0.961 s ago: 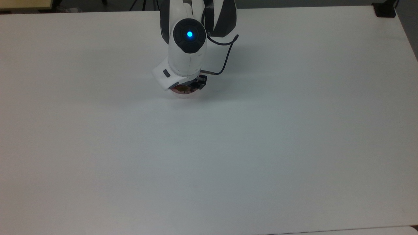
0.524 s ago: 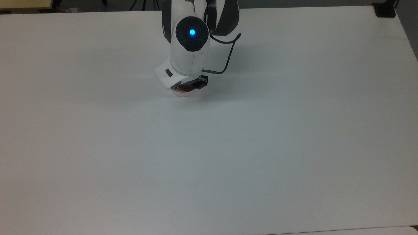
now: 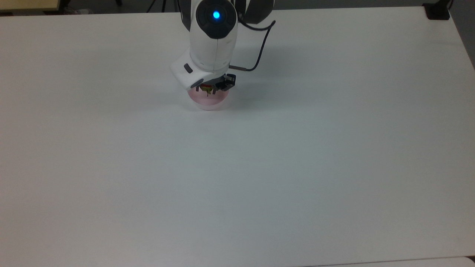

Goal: Pick up strawberry from bowl
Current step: 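Lift the strawberry out of the bowl and move it aside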

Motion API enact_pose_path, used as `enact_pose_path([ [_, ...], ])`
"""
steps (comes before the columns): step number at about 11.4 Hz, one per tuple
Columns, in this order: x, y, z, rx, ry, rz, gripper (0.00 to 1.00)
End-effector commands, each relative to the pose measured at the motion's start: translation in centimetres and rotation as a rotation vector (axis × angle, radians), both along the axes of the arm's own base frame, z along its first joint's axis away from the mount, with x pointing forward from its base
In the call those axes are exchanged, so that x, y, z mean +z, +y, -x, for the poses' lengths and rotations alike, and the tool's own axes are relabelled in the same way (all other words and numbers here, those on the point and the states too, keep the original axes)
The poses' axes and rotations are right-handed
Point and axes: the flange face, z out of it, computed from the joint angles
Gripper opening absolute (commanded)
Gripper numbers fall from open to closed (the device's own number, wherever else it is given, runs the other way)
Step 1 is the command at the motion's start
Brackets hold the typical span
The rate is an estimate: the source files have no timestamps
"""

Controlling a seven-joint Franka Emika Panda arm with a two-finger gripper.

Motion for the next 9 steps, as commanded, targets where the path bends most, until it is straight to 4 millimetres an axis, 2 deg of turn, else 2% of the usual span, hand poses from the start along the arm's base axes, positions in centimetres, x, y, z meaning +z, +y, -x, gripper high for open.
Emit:
enact_pose_path([
  [1, 5.1, -5.8, -1.9, 0.041, -0.043, -0.023, 0.32],
  [3, 3.3, -13.3, -3.1, 0.051, -0.083, 0.013, 0.32],
  [4, 1.8, -16.1, -3.4, 0.043, -0.095, 0.029, 0.32],
  [5, 0.3, -18.4, -3.6, 0.035, -0.104, 0.042, 0.32],
  [7, -2.7, -20.8, -3.6, 0.035, -0.083, 0.087, 0.33],
  [8, -2.8, -22.4, -3.2, 0.016, -0.081, 0.093, 0.37],
  [9, -2.6, -22.5, -3.2, 0.012, -0.084, 0.093, 0.64],
])
